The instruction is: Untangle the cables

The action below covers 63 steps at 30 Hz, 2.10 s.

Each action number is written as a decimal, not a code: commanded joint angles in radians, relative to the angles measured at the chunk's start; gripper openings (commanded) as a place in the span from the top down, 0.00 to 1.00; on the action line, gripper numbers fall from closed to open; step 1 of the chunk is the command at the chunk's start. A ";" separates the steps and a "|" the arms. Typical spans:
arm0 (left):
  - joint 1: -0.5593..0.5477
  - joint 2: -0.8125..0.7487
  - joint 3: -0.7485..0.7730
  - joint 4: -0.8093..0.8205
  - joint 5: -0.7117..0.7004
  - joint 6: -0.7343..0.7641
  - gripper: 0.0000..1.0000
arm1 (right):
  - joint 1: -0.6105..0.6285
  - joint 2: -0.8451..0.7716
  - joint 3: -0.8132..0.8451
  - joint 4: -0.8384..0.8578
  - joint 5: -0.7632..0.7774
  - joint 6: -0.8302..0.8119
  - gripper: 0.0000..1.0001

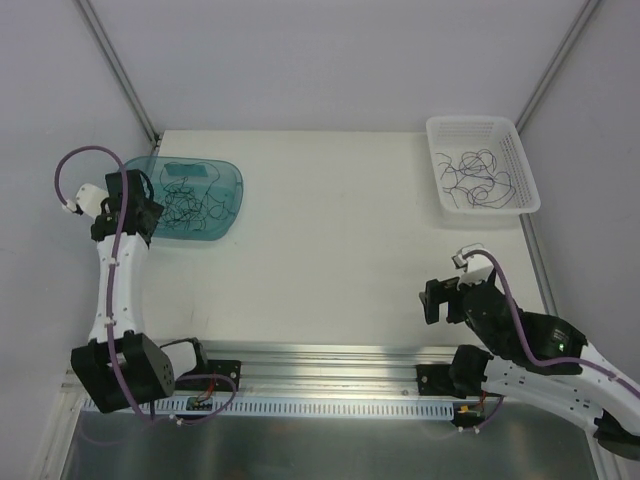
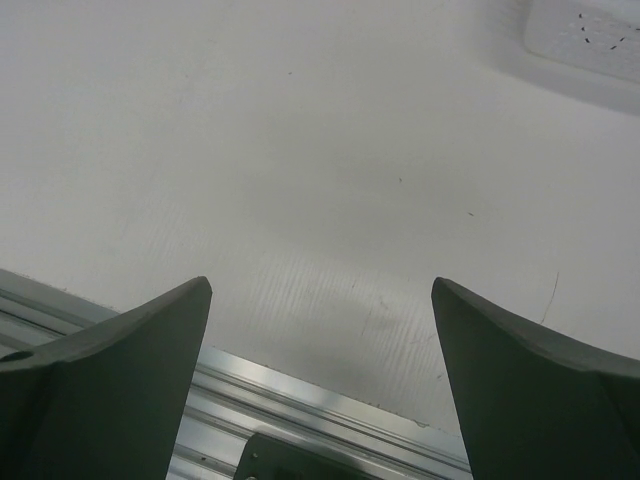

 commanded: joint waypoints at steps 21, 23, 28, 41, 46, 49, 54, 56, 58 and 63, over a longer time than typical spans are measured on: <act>0.152 0.500 0.275 0.037 0.113 -0.026 0.62 | 0.004 0.078 -0.047 0.119 -0.075 -0.025 0.03; 0.152 0.497 0.270 0.037 0.112 -0.036 0.63 | 0.003 0.075 -0.048 0.122 -0.072 -0.025 0.03; 0.152 0.504 0.269 0.037 0.089 -0.037 0.63 | 0.004 0.065 -0.056 0.130 -0.061 -0.025 0.03; 0.155 0.556 0.282 0.030 0.078 -0.077 0.69 | 0.003 0.053 -0.071 0.133 -0.047 -0.011 0.03; 0.155 0.568 0.290 0.028 0.087 -0.082 0.80 | 0.004 0.052 -0.074 0.133 -0.044 -0.010 0.03; 0.155 0.570 0.287 0.024 0.093 -0.085 0.84 | 0.003 0.055 -0.074 0.131 -0.043 -0.010 0.03; 0.155 0.559 0.287 0.016 0.081 -0.080 1.00 | 0.003 0.052 -0.074 0.133 -0.040 -0.007 0.03; 0.155 0.542 0.290 0.004 0.070 -0.079 1.00 | 0.003 0.050 -0.076 0.131 -0.038 -0.005 0.03; 0.155 0.524 0.299 -0.012 0.052 -0.076 1.00 | 0.004 0.050 -0.076 0.133 -0.038 -0.007 0.03; 0.155 0.488 0.319 -0.052 0.014 -0.073 1.00 | 0.004 0.050 -0.076 0.131 -0.032 -0.004 0.03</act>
